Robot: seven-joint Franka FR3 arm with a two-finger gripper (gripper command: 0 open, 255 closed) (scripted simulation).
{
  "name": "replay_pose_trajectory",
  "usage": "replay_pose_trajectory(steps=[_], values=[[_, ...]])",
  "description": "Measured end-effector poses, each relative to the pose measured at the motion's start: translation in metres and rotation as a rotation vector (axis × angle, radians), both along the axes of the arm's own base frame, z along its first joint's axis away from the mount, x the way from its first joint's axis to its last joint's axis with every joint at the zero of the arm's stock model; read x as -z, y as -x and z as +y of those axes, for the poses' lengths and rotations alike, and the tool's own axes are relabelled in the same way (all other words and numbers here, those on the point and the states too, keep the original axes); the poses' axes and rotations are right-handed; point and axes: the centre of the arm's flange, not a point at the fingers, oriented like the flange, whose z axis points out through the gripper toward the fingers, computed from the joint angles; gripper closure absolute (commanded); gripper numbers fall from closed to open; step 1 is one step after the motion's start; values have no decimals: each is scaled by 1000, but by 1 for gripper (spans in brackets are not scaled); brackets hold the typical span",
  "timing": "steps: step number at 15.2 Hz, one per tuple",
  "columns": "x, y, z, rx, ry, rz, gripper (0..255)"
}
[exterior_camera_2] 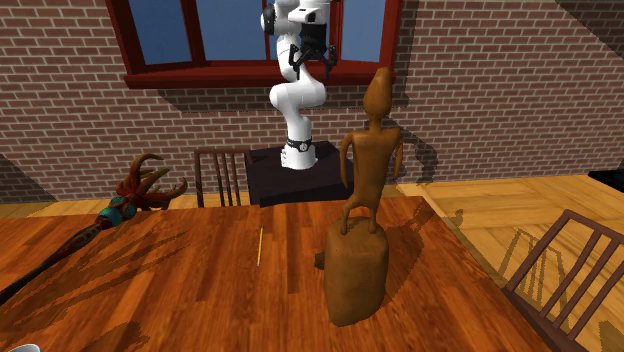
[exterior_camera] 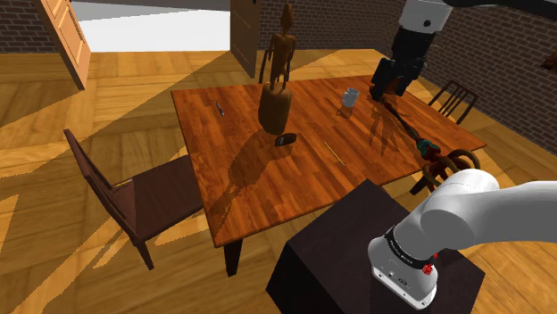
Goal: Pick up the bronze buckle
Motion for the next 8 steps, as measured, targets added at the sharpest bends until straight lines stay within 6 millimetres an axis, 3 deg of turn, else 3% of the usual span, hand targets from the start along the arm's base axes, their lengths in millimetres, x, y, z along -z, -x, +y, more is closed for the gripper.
replay_pose_trajectory(steps=[3, 8], values=[[12, -11, 2, 12, 2, -1, 0], [60, -49, 6, 57, 8, -8, 0]])
